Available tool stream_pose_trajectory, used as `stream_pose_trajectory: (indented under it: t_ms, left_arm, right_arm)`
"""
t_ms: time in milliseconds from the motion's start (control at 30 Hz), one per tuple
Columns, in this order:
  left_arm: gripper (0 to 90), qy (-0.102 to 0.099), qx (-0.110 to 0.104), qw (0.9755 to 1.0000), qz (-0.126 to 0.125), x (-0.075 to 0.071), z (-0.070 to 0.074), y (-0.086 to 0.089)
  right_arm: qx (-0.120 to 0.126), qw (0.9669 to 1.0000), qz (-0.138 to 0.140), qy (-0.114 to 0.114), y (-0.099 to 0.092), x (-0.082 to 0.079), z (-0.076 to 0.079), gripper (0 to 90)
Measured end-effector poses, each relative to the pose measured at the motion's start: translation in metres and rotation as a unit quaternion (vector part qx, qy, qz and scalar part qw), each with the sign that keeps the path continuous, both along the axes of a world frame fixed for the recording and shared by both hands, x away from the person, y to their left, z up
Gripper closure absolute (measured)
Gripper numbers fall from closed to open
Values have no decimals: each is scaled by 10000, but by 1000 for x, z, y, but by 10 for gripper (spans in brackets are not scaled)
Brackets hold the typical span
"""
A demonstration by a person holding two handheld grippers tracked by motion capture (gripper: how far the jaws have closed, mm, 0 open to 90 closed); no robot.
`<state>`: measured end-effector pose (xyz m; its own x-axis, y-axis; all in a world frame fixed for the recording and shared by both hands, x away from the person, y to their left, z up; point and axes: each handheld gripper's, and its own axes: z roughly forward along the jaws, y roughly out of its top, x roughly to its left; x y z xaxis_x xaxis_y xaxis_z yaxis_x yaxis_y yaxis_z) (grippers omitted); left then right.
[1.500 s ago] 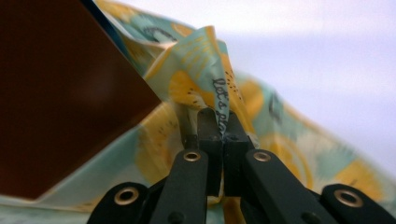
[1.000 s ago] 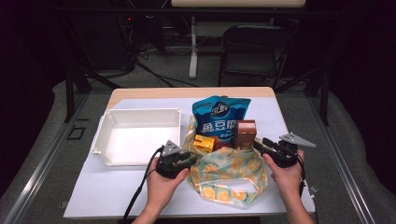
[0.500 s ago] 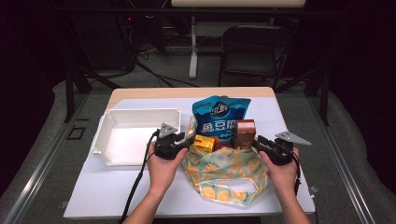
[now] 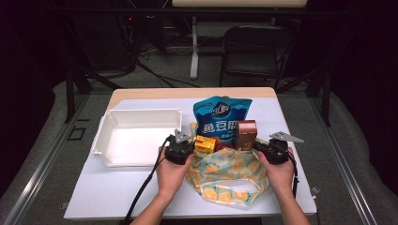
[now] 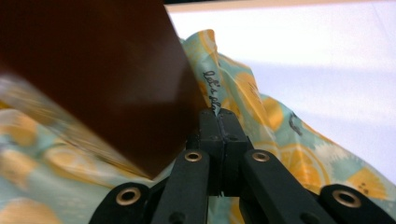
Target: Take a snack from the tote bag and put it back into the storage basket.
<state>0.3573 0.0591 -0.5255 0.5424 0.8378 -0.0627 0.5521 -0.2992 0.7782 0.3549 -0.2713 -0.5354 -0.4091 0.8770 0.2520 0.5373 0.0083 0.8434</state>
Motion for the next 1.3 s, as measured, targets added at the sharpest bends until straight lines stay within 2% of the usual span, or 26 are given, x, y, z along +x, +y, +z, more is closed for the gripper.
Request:
stream_pose_trajectory:
  t_ms: [67,167,333,467,567,600,700,800,900,1000,1033,1067,1100,1133,1167,1233,1300]
  left_arm:
    - [900,-109,134,9998,30,-3,-3,-2]
    - [900,-201,180,9996,100,-5,-4,-4]
    - [900,-480,275,9984,129,-15,-7,-7]
    - [900,-434,-7,9989,192,-18,-12,-4]
    - [900,-604,-61,9976,323,-22,-18,-6]
    - [900,-541,-124,9978,356,-22,-21,-6]
    - [900,-416,-110,9983,396,-21,-29,-7]
    - [900,-277,100,9989,365,-20,-37,-10]
    - [900,-180,183,9990,358,-18,-37,-13]
    - [886,-80,115,9992,373,-16,-37,-10]
    - [853,-87,122,9990,416,-17,-36,-9]
    - [808,-112,110,9990,417,-19,-35,-7]
    - [765,-141,37,9990,417,-21,-33,-4]
    - [694,-166,12,9989,436,-24,-31,-1]
    - [669,-179,-13,9990,418,-27,-28,1]
    - [662,-275,-166,9989,347,-33,-22,6]
    - [666,-360,-245,9985,335,-37,-16,8]
  right_arm:
    - [-99,9998,-45,136,-1,3,-5,900]
    - [-209,9990,-76,376,-1,7,-11,900]
    - [-355,9976,-114,575,0,13,-18,900]
    - [-347,9975,-176,595,-1,14,-19,900]
    - [-329,9977,-191,554,-2,13,-18,900]
    - [-297,9980,-167,533,-3,13,-17,900]
    - [-293,9981,-154,523,-2,13,-19,900]
    - [-394,9978,-101,530,0,14,-19,900]
    - [-422,9973,-94,590,-1,16,-21,900]
    - [-407,9966,-62,718,-2,18,-26,896]
    - [-386,9967,-84,712,-1,18,-26,869]
    - [-386,9969,-74,686,-2,17,-25,805]
    - [-318,9975,-121,619,-3,15,-23,719]
    - [-271,9981,-186,527,-4,13,-19,676]
    - [-264,9987,-209,387,-5,9,-15,646]
    - [-259,9994,-198,130,-9,0,-4,595]
    - [-76,9995,-234,-182,-13,-11,5,561]
